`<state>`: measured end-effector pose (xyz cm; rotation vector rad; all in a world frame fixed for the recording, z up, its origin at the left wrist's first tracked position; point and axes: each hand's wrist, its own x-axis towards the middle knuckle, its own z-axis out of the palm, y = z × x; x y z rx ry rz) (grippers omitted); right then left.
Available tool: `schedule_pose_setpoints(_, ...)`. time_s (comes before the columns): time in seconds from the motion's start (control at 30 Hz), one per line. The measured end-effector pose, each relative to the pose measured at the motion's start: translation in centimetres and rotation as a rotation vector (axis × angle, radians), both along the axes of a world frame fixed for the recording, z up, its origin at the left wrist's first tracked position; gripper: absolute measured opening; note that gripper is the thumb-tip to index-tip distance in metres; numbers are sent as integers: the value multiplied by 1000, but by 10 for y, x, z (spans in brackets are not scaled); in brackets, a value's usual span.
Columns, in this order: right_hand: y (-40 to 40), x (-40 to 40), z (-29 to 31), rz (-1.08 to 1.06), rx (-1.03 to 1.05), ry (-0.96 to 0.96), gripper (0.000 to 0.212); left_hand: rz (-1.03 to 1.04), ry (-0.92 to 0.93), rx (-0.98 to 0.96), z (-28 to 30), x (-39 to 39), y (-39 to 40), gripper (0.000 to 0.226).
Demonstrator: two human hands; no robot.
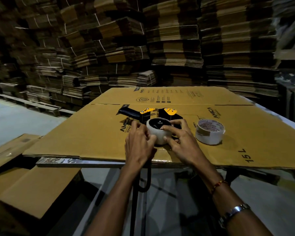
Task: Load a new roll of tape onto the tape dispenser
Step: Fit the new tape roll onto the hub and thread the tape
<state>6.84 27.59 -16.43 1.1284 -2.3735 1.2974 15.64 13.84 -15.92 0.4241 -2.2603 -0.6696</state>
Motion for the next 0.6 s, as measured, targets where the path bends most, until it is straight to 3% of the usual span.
schedule_pose_setpoints(0.23, 2, 0, 3, 44, -14, -68, 34, -278, -63, 166, 13, 12, -44, 3)
schedule_pose_setpoints(0.4, 3, 1, 6, 41, -12, -72, 34, -219, -28, 129, -6, 10, -24, 35)
schedule_pose_setpoints(0.5, 3, 0, 5, 42, -14, -64, 32, -129, -72, 14, -7, 6, -17, 32)
schedule_pose_setpoints(0.6, 3, 0, 4, 40, -8, -55, 32, -136, -22, 40, -7, 6, -20, 24)
